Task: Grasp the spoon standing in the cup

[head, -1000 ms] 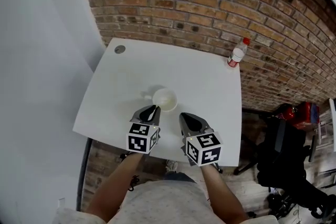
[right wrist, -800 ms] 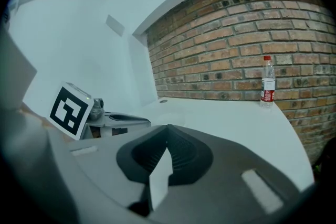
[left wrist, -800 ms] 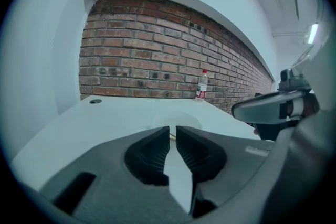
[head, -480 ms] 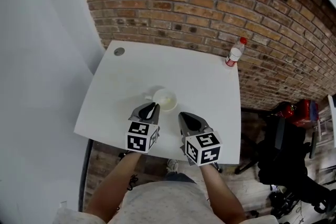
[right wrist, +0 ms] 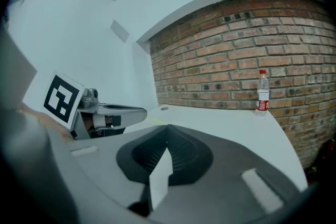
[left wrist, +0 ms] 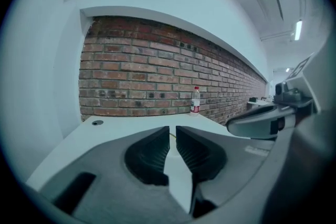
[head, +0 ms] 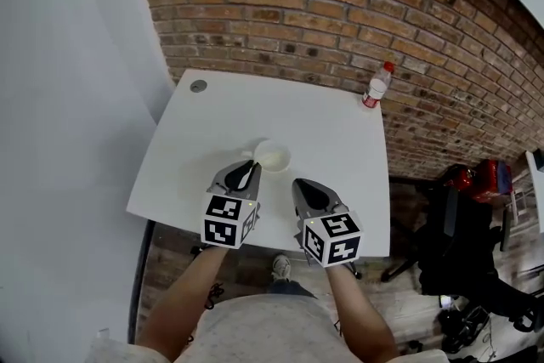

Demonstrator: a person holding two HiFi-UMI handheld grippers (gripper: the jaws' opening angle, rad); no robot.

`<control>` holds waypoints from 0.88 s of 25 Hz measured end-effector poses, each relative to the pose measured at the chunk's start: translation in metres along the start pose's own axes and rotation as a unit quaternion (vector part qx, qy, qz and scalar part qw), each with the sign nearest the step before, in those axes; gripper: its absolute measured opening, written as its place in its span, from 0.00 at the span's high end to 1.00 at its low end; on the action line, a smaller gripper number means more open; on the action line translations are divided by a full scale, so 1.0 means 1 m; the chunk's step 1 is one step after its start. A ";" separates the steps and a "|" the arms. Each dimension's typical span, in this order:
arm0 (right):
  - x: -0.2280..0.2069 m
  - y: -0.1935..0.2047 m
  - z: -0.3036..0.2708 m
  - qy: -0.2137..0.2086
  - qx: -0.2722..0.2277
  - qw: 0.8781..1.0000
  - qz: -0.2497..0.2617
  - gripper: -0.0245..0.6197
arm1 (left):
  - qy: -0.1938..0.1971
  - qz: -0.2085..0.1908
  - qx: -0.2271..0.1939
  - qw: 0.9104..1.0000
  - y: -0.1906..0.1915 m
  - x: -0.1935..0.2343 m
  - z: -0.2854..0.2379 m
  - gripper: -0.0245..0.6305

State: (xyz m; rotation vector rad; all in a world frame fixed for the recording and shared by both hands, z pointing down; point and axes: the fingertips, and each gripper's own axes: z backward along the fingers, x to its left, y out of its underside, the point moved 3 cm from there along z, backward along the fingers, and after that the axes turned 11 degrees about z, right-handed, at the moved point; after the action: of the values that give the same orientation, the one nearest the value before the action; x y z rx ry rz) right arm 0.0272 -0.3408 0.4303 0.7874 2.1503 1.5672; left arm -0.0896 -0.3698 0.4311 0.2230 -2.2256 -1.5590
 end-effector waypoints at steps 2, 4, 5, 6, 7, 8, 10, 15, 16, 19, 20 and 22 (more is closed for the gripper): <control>0.007 -0.004 0.005 0.002 -0.005 1.000 0.003 0.95 | 0.001 -0.003 -0.008 1.000 -0.004 -0.001 0.012 0.91; 0.014 -0.007 0.012 0.006 -0.010 1.000 0.006 0.95 | 0.002 -0.006 -0.015 1.000 -0.006 -0.003 0.024 0.91; 0.018 -0.007 0.015 0.008 -0.012 1.000 0.007 0.95 | 0.002 -0.007 -0.018 1.000 -0.007 -0.004 0.031 0.91; 0.022 -0.008 0.018 0.009 -0.014 1.000 0.008 0.95 | 0.002 -0.007 -0.021 1.000 -0.008 -0.004 0.038 0.91; 0.026 -0.008 0.021 0.010 -0.015 1.000 0.008 0.95 | 0.001 -0.008 -0.025 1.000 -0.008 -0.004 0.044 0.91; 0.031 -0.008 0.024 0.011 -0.016 1.000 0.009 0.95 | 0.001 -0.008 -0.028 1.000 -0.008 -0.004 0.051 0.91; 0.041 -0.007 0.029 0.012 -0.018 1.000 0.009 0.95 | 0.000 -0.012 -0.033 0.999 -0.007 -0.004 0.064 0.91; 0.068 -0.009 0.040 0.012 -0.023 1.000 0.015 0.95 | -0.004 -0.013 -0.041 0.999 -0.001 0.000 0.098 0.91; 0.073 -0.009 0.042 0.012 -0.024 1.000 0.016 0.95 | -0.005 -0.013 -0.043 0.999 0.001 0.000 0.105 0.91; 0.087 -0.008 0.050 0.011 -0.026 0.999 0.018 0.95 | -0.008 -0.011 -0.045 0.999 0.007 0.000 0.122 0.92; 0.092 -0.008 0.052 0.011 -0.026 0.999 0.019 0.95 | -0.010 -0.010 -0.045 0.999 0.008 0.001 0.128 0.92; 0.100 -0.007 0.057 0.010 -0.025 0.999 0.021 0.95 | -0.014 -0.009 -0.046 0.999 0.012 0.002 0.139 0.96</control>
State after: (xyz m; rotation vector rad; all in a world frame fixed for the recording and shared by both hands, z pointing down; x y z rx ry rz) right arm -0.0189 -0.2371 0.4092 0.8087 2.1116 1.6502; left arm -0.1486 -0.2467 0.4027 0.1952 -2.1716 -1.6797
